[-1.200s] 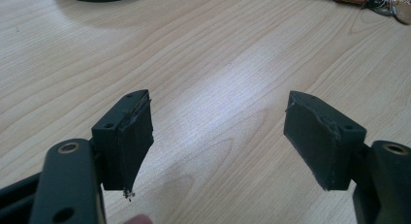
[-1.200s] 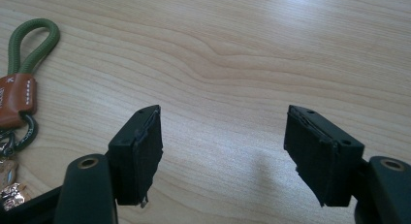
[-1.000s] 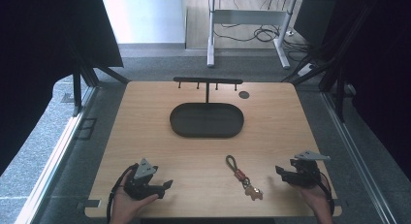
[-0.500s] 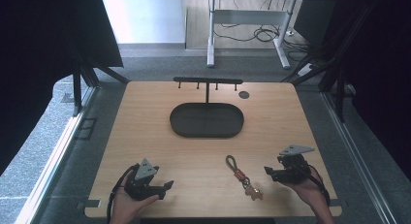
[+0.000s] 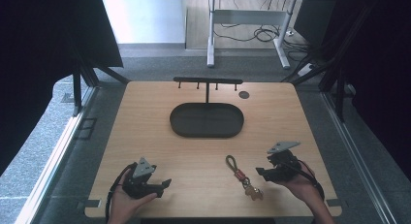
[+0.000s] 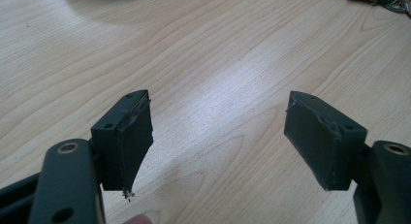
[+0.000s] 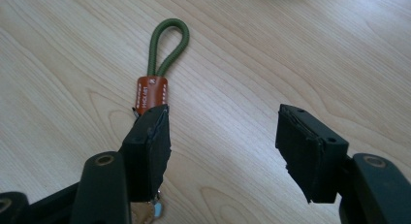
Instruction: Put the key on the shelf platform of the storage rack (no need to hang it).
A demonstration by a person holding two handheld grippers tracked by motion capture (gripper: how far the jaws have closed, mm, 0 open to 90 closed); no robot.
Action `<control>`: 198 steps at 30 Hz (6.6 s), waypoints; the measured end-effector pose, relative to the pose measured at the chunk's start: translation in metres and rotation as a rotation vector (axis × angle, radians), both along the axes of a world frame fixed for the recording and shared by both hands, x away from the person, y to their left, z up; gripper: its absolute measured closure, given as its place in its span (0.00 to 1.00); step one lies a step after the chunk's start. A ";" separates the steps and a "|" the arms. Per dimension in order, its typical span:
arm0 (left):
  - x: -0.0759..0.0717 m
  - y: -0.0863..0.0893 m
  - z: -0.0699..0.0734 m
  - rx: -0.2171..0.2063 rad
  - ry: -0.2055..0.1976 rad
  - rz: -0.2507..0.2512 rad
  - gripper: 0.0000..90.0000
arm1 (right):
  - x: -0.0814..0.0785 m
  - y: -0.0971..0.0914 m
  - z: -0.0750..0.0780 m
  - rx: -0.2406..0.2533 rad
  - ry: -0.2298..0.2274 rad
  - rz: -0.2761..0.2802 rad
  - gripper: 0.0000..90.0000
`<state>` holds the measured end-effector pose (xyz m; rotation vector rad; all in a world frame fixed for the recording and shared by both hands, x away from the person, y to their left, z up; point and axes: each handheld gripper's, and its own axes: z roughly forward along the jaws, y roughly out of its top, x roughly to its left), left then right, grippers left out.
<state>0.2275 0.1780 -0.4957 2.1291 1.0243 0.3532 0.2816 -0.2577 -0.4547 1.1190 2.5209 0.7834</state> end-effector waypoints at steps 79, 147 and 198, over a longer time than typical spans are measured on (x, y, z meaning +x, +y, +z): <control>-0.003 -0.014 -0.002 0.032 0.000 -0.041 0.29 | 0.017 0.069 -0.053 -0.122 0.161 0.113 0.62; -0.002 -0.018 -0.005 0.042 0.008 -0.049 0.29 | 0.034 0.066 0.055 -0.112 0.075 0.202 0.74; -0.001 -0.017 -0.006 0.044 0.016 -0.050 0.29 | 0.078 0.089 0.076 -0.107 0.062 0.195 0.73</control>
